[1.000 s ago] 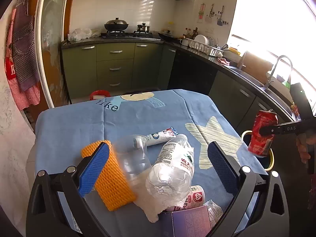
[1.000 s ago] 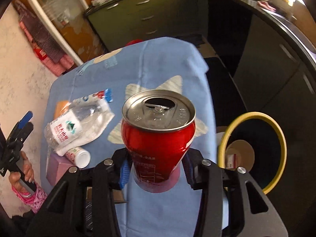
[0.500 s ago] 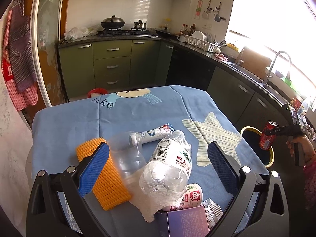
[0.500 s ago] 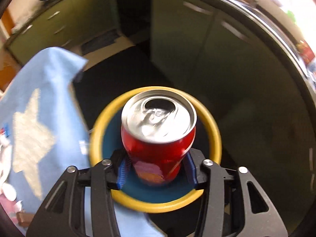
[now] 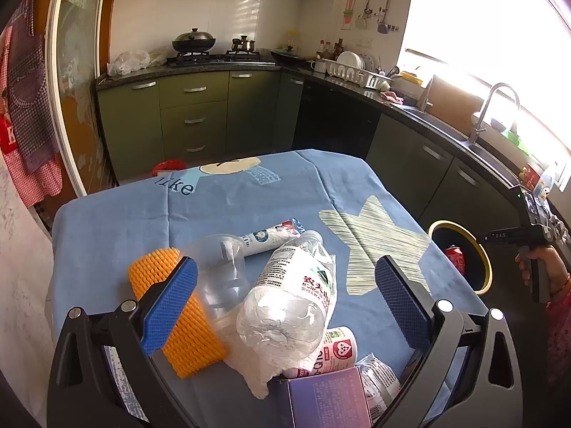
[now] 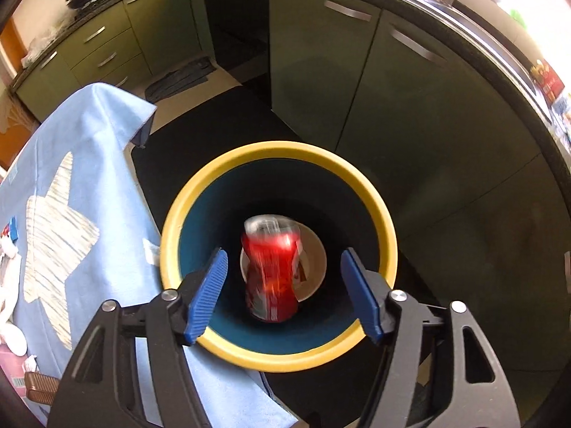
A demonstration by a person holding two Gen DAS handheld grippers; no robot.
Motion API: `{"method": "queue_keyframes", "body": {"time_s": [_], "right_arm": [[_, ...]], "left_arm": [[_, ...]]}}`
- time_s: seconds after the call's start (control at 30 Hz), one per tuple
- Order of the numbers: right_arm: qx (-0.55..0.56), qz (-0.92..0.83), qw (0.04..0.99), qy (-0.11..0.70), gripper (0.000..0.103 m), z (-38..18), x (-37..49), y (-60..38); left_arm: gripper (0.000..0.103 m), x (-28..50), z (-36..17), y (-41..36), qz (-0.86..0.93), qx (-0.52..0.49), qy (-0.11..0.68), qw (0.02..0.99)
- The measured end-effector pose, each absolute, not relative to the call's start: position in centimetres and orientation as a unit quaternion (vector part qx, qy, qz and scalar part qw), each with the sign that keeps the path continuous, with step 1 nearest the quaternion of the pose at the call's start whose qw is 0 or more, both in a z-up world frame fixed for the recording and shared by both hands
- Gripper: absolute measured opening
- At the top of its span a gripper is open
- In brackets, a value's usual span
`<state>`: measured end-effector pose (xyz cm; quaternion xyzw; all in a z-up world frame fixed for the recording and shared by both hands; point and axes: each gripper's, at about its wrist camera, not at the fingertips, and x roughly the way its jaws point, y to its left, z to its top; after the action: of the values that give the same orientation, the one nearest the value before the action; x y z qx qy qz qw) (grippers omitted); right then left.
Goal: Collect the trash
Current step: 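Carry the cola can over the bin and open the right gripper, then grasp the purple box with the left gripper and lift it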
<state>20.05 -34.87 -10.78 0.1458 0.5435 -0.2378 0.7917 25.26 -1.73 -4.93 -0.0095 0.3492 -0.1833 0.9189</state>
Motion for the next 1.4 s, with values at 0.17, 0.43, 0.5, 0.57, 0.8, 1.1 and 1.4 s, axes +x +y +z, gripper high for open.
{"method": "queue_keyframes", "body": {"time_s": [0.17, 0.43, 0.5, 0.57, 0.8, 1.1, 1.4], "right_arm": [[0.154, -0.228, 0.797, 0.538, 0.063, -10.6, 19.4, -34.6], [0.164, -0.191, 0.810, 0.530, 0.065, -10.4, 18.5, -33.4], [0.169, -0.182, 0.814, 0.525, 0.065, -10.2, 18.2, -33.0], [0.174, -0.172, 0.818, 0.521, 0.065, -10.2, 17.8, -32.7], [0.179, -0.145, 0.829, 0.510, 0.065, -10.2, 17.3, -31.0], [0.181, -0.120, 0.839, 0.499, 0.066, -9.8, 16.2, -29.3], [0.190, -0.102, 0.840, 0.499, 0.067, -10.3, 15.5, -28.4]], "left_arm": [[0.098, 25.1, -4.8, -1.7, -0.188, -0.012, 0.349, 0.918], [0.098, 23.6, -4.3, -2.0, -0.202, -0.009, 0.353, 0.913], [0.098, 22.3, -4.2, -2.0, -0.202, 0.002, 0.352, 0.914], [0.098, 21.0, -4.4, -1.8, -0.196, 0.009, 0.353, 0.915], [0.098, 16.2, -7.8, -1.7, -0.183, 0.024, 0.376, 0.908], [0.098, 14.9, -12.4, -3.2, -0.172, 0.039, 0.401, 0.899], [0.073, 15.5, -14.6, -2.7, -0.158, 0.015, 0.431, 0.889]]}}
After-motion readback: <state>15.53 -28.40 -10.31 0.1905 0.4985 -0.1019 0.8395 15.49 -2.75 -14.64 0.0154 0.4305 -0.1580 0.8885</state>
